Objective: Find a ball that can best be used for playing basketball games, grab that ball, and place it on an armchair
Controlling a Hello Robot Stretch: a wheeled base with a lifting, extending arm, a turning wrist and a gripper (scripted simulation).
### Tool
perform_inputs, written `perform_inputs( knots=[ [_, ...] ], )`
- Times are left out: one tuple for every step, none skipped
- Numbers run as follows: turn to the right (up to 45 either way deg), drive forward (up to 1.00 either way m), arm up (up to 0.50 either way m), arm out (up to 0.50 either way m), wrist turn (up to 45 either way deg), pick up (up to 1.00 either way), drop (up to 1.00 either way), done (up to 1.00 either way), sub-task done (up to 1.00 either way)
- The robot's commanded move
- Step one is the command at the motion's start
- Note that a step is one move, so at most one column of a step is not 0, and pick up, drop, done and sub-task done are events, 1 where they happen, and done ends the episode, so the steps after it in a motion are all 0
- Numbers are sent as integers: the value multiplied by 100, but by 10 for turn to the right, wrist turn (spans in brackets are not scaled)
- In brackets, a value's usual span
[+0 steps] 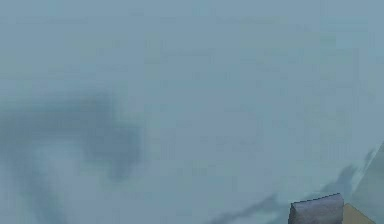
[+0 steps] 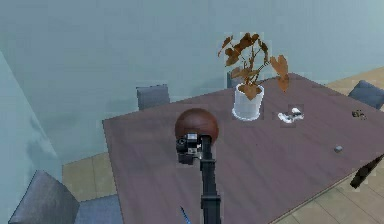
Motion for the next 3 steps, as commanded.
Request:
perform_inputs(
  knots=[
    [0, 0, 0, 0, 0, 100, 0, 0, 0],
    [0, 0, 10, 0, 0, 0, 0, 0, 0],
    [0, 0, 24, 0, 0, 0, 0, 0, 0]
  ],
)
